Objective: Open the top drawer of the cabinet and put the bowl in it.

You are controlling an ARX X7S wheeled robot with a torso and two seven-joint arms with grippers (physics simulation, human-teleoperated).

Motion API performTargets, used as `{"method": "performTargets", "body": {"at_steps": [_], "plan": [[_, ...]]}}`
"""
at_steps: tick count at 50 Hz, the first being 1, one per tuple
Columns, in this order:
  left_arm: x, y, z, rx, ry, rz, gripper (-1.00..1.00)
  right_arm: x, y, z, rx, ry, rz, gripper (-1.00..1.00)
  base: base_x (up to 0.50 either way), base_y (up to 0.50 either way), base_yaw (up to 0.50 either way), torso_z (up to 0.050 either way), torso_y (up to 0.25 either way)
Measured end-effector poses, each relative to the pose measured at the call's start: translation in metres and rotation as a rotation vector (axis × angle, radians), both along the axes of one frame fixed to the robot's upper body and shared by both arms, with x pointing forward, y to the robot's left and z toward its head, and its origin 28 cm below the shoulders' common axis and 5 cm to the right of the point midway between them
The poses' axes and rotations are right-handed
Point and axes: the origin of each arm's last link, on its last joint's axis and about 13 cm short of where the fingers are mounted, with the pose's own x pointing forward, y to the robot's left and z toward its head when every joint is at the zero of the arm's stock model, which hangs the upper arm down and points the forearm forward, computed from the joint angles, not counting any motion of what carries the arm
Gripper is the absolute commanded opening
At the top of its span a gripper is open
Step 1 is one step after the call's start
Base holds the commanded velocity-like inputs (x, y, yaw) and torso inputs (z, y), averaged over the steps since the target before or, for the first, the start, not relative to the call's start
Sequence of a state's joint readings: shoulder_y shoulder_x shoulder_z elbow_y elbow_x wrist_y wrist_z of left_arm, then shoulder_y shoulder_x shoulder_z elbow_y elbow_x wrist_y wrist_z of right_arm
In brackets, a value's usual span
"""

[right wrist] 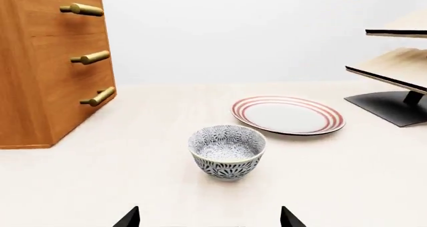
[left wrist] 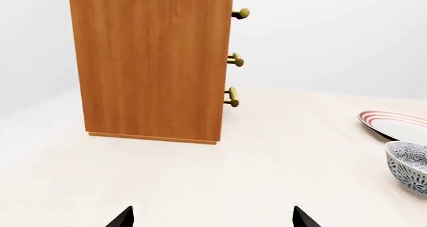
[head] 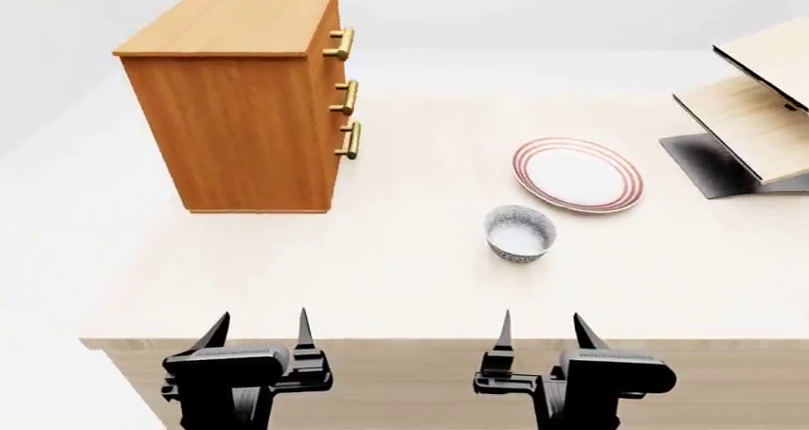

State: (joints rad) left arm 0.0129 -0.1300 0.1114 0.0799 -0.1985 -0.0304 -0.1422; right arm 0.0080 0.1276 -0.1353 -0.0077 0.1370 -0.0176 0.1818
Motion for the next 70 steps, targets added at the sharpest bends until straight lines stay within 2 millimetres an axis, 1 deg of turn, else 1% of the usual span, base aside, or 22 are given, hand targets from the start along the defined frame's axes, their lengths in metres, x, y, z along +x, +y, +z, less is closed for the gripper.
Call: {"method": "performTargets", "body": {"at_steps": [28,36,40,43,47,54,59,61,64,67,70], "plan": [[-0.002,0.001,-0.001,-0.011,0.003,0.008,1.0,0.0,0.002,-0.002,0.019,0.004,0.007,1.0,0.01,0.5,0.0,0.0,0.0],[0.0,0.003,0.001,-0.013,-0.007,0.025,1.0,0.0,0.002,-0.002,0.036,-0.001,0.01,1.0,0.0,0.0,0.0,0.0,0.0],[0.009,0.009,0.01,-0.018,-0.043,0.079,1.0,0.0,0.001,0.005,0.021,-0.035,0.008,1.0,0.0,0.0,0.0,0.0,0.0],[0.025,0.022,0.023,-0.022,-0.09,0.157,1.0,0.002,-0.001,0.021,-0.004,-0.097,-0.001,1.0,0.0,0.0,0.0,0.0,0.0],[0.057,0.048,0.043,-0.018,-0.139,0.302,1.0,0.014,-0.008,0.056,-0.019,-0.189,-0.009,1.0,0.0,0.0,0.0,0.0,0.0],[0.111,0.104,0.08,-0.016,-0.17,0.581,1.0,0.052,-0.027,0.133,-0.053,-0.296,-0.015,1.0,0.0,0.0,0.0,0.0,0.0],[0.145,0.137,0.1,-0.021,-0.152,0.72,1.0,0.083,-0.037,0.187,-0.099,-0.329,0.003,1.0,0.0,0.0,0.0,0.0,0.0],[0.156,0.145,0.107,-0.025,-0.135,0.758,1.0,0.096,-0.041,0.205,-0.113,-0.329,0.004,1.0,0.0,0.0,0.0,0.0,0.0],[0.167,0.153,0.118,-0.029,-0.103,0.797,1.0,0.114,-0.047,0.227,-0.114,-0.313,-0.01,1.0,0.0,0.0,0.0,0.0,0.0],[0.175,0.156,0.126,-0.029,-0.073,0.812,1.0,0.128,-0.052,0.244,-0.104,-0.293,-0.024,1.0,0.0,0.0,0.0,0.0,0.0],[0.181,0.158,0.133,-0.029,-0.049,0.813,1.0,0.137,-0.055,0.256,-0.091,-0.272,-0.031,1.0,0.0,0.0,0.0,0.0,0.0]]}}
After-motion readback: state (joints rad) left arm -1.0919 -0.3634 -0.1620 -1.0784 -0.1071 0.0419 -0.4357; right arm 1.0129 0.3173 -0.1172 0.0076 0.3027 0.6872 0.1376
